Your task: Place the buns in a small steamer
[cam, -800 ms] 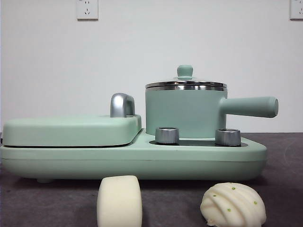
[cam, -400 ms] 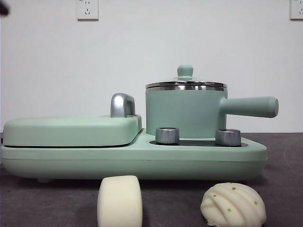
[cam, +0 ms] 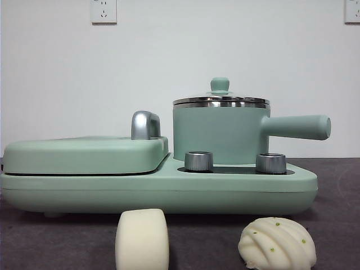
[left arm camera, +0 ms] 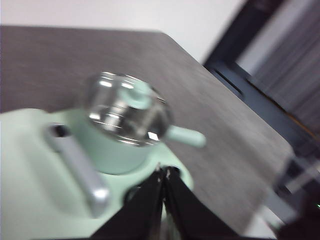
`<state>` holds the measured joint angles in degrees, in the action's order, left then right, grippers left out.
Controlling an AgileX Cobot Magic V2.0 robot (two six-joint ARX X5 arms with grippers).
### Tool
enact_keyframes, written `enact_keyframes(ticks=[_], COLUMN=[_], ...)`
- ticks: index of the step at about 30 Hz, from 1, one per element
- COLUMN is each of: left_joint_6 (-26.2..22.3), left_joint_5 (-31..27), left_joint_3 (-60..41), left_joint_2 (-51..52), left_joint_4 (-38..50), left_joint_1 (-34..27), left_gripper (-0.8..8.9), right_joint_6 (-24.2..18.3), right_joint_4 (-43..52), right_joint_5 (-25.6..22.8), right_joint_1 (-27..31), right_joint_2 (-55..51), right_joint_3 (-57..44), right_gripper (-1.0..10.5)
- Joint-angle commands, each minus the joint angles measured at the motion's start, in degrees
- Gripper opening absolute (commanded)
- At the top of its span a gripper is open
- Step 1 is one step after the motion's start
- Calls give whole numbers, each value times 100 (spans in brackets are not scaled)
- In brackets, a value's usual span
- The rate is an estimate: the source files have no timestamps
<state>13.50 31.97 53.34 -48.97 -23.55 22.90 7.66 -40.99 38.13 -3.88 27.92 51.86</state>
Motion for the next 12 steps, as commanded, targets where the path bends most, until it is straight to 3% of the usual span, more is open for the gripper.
enact_keyframes(ticks=[1,8,10,12], left_joint_6=[-424,-472,-498,-520], left_joint_5=[201,195,192,186], left_joint_3=[450,608,608,608], left_joint_2=[-295,-466,-466,-466], left_joint_4=[-260,-127,-111,-107], left_joint_1=[229,398,398,396], left_gripper=[8,11,61,164], right_joint_6=[-442,-442,-442,-444], right_joint_4=[-66,-68,-70,-70], right_joint_5=[315,369,367,365], right_joint_1=[-17,-17,-17,-17], right_joint_2=[170,195,195,195], right_joint_3=[205,219,219,219], right_gripper=[15,17,37,138])
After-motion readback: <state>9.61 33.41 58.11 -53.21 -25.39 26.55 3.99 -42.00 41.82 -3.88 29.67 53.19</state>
